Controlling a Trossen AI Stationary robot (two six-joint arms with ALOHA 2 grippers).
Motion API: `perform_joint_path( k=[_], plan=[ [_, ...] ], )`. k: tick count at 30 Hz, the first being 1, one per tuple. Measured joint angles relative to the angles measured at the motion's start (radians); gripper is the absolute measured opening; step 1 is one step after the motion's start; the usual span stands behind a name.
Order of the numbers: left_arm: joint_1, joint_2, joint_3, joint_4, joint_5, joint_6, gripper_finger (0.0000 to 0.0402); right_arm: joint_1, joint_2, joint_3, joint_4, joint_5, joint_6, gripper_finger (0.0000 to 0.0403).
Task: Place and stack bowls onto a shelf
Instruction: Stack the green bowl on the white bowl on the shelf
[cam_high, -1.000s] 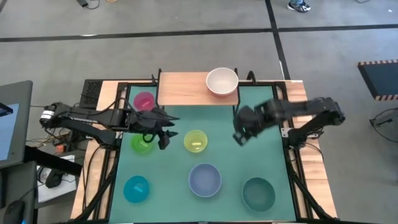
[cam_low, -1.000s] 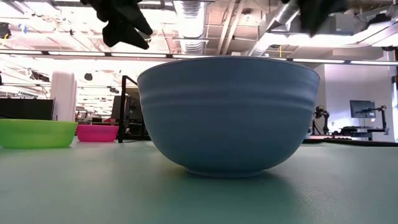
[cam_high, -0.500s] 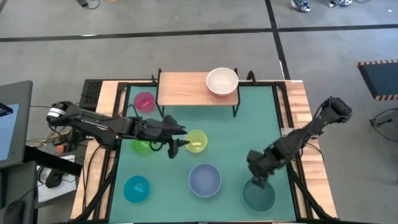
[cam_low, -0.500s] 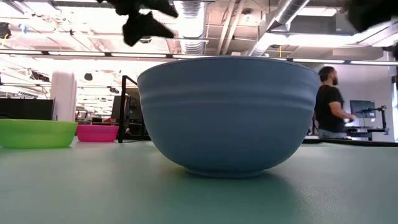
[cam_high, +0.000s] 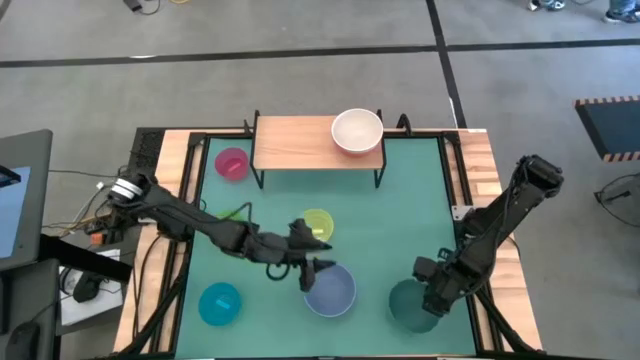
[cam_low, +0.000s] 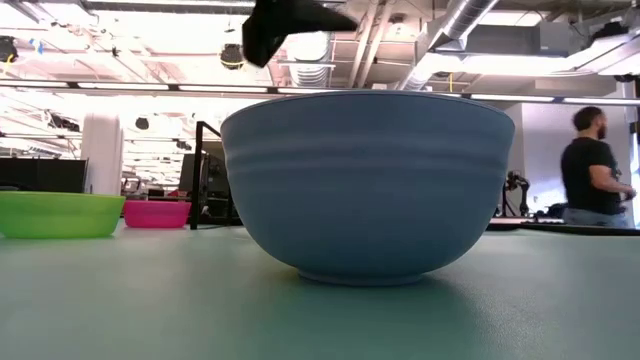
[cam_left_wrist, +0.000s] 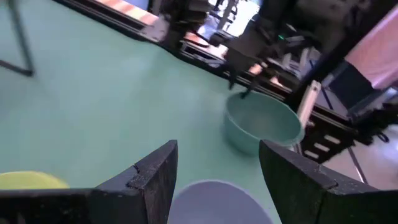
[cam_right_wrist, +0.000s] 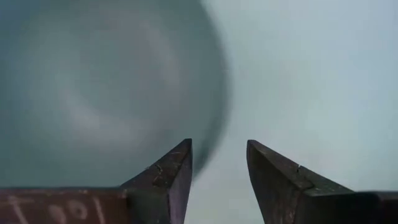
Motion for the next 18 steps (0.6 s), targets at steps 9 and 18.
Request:
perform_joint_path(
  k=[9, 18],
  plan=[
    [-0.034, 0.138, 0.226, -0.134, -0.053, 0.067, 0.0210, 0.000, -0.022, 0.001, 0.014, 0.026, -0.023, 0.0164],
    [-0.013, 0.174, 0.297, -0.173, -0.054, 0.035, 0.0210, 0.000, 0.109, 0.001, 0.022, 0.025, 0.012, 0.0135]
  ],
)
